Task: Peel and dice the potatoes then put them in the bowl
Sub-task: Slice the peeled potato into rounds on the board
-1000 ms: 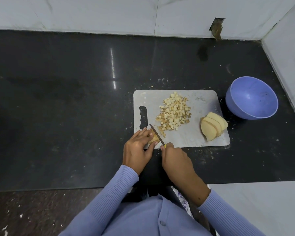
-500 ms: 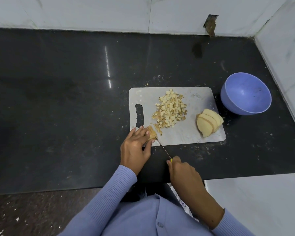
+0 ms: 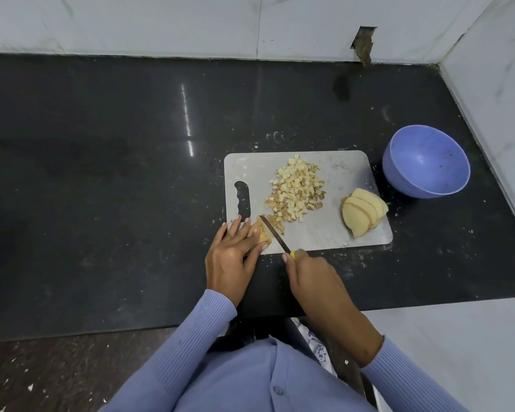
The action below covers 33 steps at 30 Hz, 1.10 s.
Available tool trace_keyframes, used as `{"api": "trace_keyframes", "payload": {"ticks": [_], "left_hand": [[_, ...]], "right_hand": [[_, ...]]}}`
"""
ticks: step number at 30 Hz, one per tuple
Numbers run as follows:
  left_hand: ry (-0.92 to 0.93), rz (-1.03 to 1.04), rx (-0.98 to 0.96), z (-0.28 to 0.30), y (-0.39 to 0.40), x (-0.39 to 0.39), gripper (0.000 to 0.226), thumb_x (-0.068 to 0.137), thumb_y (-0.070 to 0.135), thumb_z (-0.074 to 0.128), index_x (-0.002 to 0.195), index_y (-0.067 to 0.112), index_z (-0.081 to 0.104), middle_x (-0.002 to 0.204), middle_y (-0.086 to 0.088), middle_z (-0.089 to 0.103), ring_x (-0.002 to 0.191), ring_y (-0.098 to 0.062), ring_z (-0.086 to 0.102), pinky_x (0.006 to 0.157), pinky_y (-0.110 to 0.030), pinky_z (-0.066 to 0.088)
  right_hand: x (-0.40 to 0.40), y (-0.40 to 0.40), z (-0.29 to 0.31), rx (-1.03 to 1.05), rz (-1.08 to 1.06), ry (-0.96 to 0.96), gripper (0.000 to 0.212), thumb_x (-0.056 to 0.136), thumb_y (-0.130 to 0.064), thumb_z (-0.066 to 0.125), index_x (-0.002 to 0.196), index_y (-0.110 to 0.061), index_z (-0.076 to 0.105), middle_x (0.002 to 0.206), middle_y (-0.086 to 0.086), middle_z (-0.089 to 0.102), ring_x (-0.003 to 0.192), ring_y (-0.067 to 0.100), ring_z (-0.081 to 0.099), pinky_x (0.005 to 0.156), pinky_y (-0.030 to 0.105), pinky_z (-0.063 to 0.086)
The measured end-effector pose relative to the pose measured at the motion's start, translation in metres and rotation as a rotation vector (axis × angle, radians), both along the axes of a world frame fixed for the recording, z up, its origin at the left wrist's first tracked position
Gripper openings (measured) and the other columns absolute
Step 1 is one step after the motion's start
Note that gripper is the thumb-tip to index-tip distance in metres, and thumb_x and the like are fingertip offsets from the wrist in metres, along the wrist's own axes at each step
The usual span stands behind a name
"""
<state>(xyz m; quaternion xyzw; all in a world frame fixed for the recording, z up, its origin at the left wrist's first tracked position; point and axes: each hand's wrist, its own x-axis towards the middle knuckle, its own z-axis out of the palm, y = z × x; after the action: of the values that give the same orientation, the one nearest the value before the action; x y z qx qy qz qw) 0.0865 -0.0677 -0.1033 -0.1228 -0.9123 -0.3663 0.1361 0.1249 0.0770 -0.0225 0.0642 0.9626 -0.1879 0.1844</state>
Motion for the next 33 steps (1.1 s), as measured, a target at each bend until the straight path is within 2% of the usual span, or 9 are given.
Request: {"api": "trace_keyframes", "payload": {"ticks": [5, 8, 11, 17, 21, 24, 27, 30, 33], "left_hand": [[-0.003, 0.029, 0.009, -0.001, -0.001, 0.001, 0.025, 0.077, 0.022, 0.073, 0.093, 0.004, 0.075, 0.106, -0.012, 0.070, 0.110, -0.024, 0.063, 0.104, -0.036, 0.040], [0.002, 0.016, 0.010, 0.001, -0.001, 0.000, 0.024, 0.076, 0.020, 0.073, 0.091, 0.002, 0.075, 0.104, -0.013, 0.070, 0.107, -0.024, 0.064, 0.103, -0.033, 0.039], [0.001, 0.005, -0.008, 0.003, 0.000, -0.002, 0.023, 0.075, 0.017, 0.073, 0.090, 0.000, 0.075, 0.101, -0.014, 0.071, 0.104, -0.024, 0.066, 0.103, -0.031, 0.038], [-0.002, -0.016, -0.021, 0.005, 0.002, -0.004, 0.022, 0.069, 0.005, 0.082, 0.088, -0.002, 0.074, 0.099, -0.016, 0.071, 0.098, -0.026, 0.068, 0.099, -0.037, 0.045], [0.012, 0.002, -0.065, 0.006, 0.006, -0.004, 0.016, 0.073, 0.011, 0.074, 0.084, -0.001, 0.075, 0.097, -0.014, 0.072, 0.095, -0.022, 0.069, 0.101, -0.035, 0.043], [0.017, -0.002, -0.069, 0.006, 0.006, -0.004, 0.016, 0.070, 0.005, 0.080, 0.084, 0.000, 0.075, 0.098, -0.014, 0.072, 0.096, -0.022, 0.069, 0.102, -0.036, 0.041], [0.012, 0.002, -0.055, 0.006, 0.005, -0.003, 0.015, 0.069, 0.004, 0.079, 0.083, 0.001, 0.075, 0.099, -0.014, 0.071, 0.096, -0.022, 0.069, 0.100, -0.039, 0.044], [0.012, -0.001, -0.045, 0.008, 0.005, -0.003, 0.017, 0.068, 0.003, 0.081, 0.084, 0.001, 0.075, 0.100, -0.014, 0.071, 0.097, -0.022, 0.069, 0.103, -0.035, 0.040], [0.016, 0.018, -0.034, 0.007, 0.004, -0.004, 0.015, 0.072, 0.010, 0.077, 0.085, 0.002, 0.076, 0.099, -0.013, 0.071, 0.098, -0.021, 0.068, 0.104, -0.031, 0.036]], "right_hand": [[-0.012, -0.006, -0.003, -0.033, 0.023, 0.010, 0.034, 0.103, -0.041, 0.021, 0.090, -0.016, 0.041, 0.078, 0.003, 0.050, 0.073, 0.024, 0.049, 0.063, 0.033, 0.034], [-0.013, -0.012, -0.006, -0.010, 0.025, -0.019, 0.039, 0.103, -0.039, 0.022, 0.102, -0.011, 0.048, 0.093, 0.011, 0.060, 0.087, 0.030, 0.058, 0.066, 0.032, 0.035], [-0.012, -0.017, -0.008, 0.001, -0.003, -0.053, 0.040, 0.103, -0.037, 0.022, 0.108, -0.008, 0.049, 0.103, 0.013, 0.061, 0.095, 0.032, 0.059, 0.067, 0.032, 0.035], [-0.021, -0.019, -0.008, -0.054, -0.032, -0.096, 0.036, 0.104, -0.035, 0.025, 0.098, -0.009, 0.048, 0.101, 0.014, 0.060, 0.093, 0.032, 0.057, 0.067, 0.032, 0.036], [-0.012, -0.016, -0.010, -0.028, -0.017, -0.110, 0.037, 0.104, -0.035, 0.024, 0.103, -0.008, 0.048, 0.101, 0.012, 0.060, 0.094, 0.031, 0.058, 0.066, 0.031, 0.035], [0.010, -0.009, -0.011, 0.029, 0.005, -0.144, 0.033, 0.104, -0.036, 0.022, 0.100, -0.011, 0.044, 0.096, 0.010, 0.058, 0.095, 0.031, 0.060, 0.066, 0.031, 0.034], [0.026, -0.004, -0.010, 0.096, 0.013, -0.172, 0.036, 0.104, -0.036, 0.019, 0.109, -0.011, 0.043, 0.106, 0.010, 0.062, 0.100, 0.030, 0.061, 0.072, 0.034, 0.041], [0.032, 0.000, -0.009, 0.136, 0.008, -0.180, 0.036, 0.104, -0.037, 0.018, 0.113, -0.012, 0.043, 0.107, 0.009, 0.063, 0.100, 0.029, 0.061, 0.077, 0.034, 0.045], [0.030, 0.004, -0.012, 0.113, -0.009, -0.145, 0.032, 0.103, -0.038, 0.019, 0.101, -0.015, 0.041, 0.101, 0.008, 0.063, 0.092, 0.027, 0.062, 0.071, 0.033, 0.043]]}}
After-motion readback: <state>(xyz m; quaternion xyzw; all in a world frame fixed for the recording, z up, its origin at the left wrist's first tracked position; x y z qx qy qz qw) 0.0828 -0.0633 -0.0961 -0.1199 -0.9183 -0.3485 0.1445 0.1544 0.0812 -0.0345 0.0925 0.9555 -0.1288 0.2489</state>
